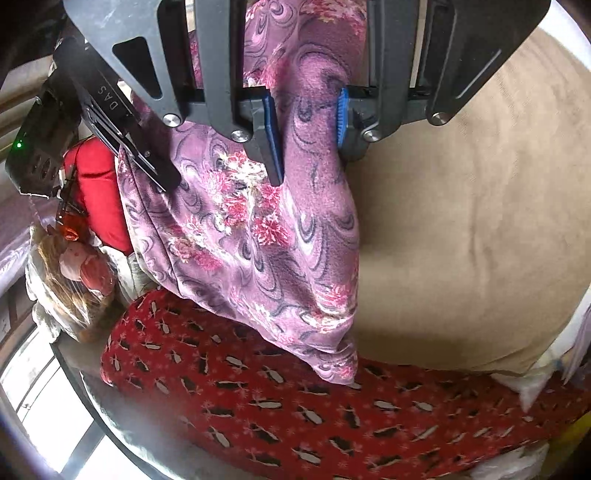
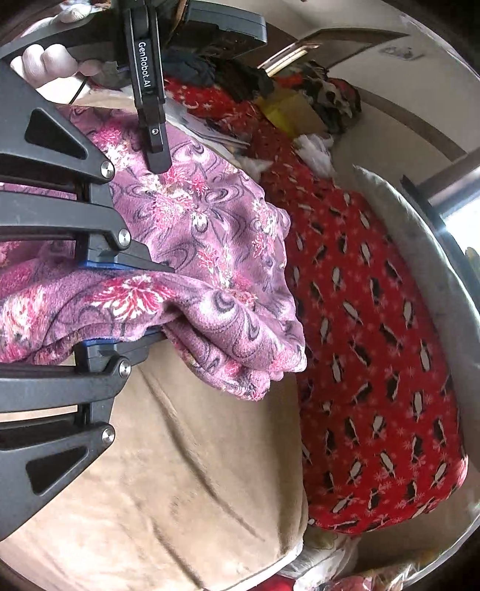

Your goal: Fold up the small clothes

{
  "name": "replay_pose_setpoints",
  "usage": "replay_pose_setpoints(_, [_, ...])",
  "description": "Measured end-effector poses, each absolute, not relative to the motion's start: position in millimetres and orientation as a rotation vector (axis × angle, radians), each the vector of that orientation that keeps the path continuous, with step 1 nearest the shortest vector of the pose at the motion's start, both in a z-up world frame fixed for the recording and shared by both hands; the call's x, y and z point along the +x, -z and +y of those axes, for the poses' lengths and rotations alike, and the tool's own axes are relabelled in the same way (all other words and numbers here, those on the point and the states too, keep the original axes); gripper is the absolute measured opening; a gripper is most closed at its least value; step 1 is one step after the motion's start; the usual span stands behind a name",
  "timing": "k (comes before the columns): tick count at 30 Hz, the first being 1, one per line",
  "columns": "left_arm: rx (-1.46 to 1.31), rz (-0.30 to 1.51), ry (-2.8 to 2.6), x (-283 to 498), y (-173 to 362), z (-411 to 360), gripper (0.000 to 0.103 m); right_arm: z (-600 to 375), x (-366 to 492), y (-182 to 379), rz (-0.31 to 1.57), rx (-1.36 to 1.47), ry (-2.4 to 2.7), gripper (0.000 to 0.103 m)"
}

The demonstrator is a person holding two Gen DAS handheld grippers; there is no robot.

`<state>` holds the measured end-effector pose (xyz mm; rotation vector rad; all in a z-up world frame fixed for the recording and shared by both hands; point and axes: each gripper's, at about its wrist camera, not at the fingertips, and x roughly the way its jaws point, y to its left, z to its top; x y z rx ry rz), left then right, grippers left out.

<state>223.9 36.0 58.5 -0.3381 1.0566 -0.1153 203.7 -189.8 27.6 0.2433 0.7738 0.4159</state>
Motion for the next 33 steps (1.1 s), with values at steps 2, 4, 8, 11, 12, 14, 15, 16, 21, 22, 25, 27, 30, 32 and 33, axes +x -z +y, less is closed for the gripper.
replay_pose_setpoints(2, [-0.339,1.059,0.107,215,-58,43,0.022,-182,196,-28,0.781,0.246,-0.428,0.025])
replay_pose_setpoints(4, [-0.335,1.063,0.092,205,-55,51,0.022,-173,188,-25,0.792,0.247,-0.443,0.025])
replay_pose_setpoints(8, [-0.343,1.112,0.061,191,-29,63,0.023,-162,177,-5,0.847,0.264,-0.457,0.025])
replay_pose_setpoints(11, [-0.366,1.192,0.030,185,5,74,0.024,-155,175,23,0.923,0.268,-0.460,0.027])
replay_pose_setpoints(12, [-0.376,1.236,0.010,185,20,79,0.026,-152,176,40,0.982,0.257,-0.449,0.028])
replay_pose_setpoints(14, [-0.442,1.262,0.024,180,35,92,0.037,-154,175,60,1.042,0.263,-0.440,0.033])
replay_pose_setpoints(15, [-0.493,1.258,0.045,177,35,101,0.037,-161,174,60,1.023,0.319,-0.445,0.035])
replay_pose_setpoints(16, [-0.525,1.257,0.059,176,33,106,0.037,-168,174,57,1.024,0.367,-0.446,0.035])
replay_pose_setpoints(21, [-0.630,1.172,0.111,193,5,117,0.036,-195,195,30,0.923,0.511,-0.441,0.040])
replay_pose_setpoints(22, [-0.616,1.161,0.118,200,1,113,0.038,-194,206,31,0.941,0.531,-0.445,0.044])
replay_pose_setpoints(25, [-0.527,1.164,0.114,224,-3,94,0.038,-181,234,47,1.064,0.519,-0.394,0.041])
replay_pose_setpoints(27, [-0.449,1.172,0.098,242,2,82,0.038,-174,239,43,1.031,0.534,-0.429,0.010])
replay_pose_setpoints(30, [-0.354,1.194,0.046,260,24,72,0.040,-166,234,22,0.883,0.406,-0.461,0.010])
replay_pose_setpoints(32, [-0.315,1.199,0.037,267,37,68,0.043,-164,239,37,0.914,0.341,-0.419,0.010])
replay_pose_setpoints(33, [-0.296,1.190,0.039,266,38,67,0.043,-165,248,58,0.999,0.325,-0.395,0.011])
